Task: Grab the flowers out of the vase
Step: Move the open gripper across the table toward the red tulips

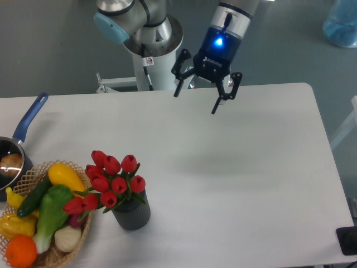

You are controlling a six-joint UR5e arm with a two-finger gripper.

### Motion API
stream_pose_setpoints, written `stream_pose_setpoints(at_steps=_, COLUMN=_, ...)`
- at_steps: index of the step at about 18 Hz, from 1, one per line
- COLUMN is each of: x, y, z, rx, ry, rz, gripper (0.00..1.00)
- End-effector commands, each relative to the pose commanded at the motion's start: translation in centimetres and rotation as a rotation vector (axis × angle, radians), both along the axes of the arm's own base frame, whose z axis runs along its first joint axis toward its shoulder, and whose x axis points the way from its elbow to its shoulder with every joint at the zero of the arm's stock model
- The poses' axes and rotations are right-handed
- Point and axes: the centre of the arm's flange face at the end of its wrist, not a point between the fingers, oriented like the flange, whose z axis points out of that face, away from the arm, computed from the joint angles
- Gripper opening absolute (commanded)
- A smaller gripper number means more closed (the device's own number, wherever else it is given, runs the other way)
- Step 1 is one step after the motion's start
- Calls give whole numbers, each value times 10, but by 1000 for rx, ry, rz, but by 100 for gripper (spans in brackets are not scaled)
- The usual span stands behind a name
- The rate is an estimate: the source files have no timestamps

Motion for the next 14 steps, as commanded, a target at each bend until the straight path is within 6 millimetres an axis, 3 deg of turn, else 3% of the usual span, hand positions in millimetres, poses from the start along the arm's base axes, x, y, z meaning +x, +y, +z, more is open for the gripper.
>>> stream_pose_setpoints(at_steps=8, x=-2, y=24, z=-18, rx=-59, ry=39, rz=-50, gripper=100)
stream_pose_setpoints(at_steps=11, x=-8, y=46, z=-36, rx=-70, ry=29, rz=-105, gripper=100)
stream_pose_setpoints(at_steps=14, x=-9, y=71, z=-39, rx=-71, ry=40, rz=-161, gripper=100)
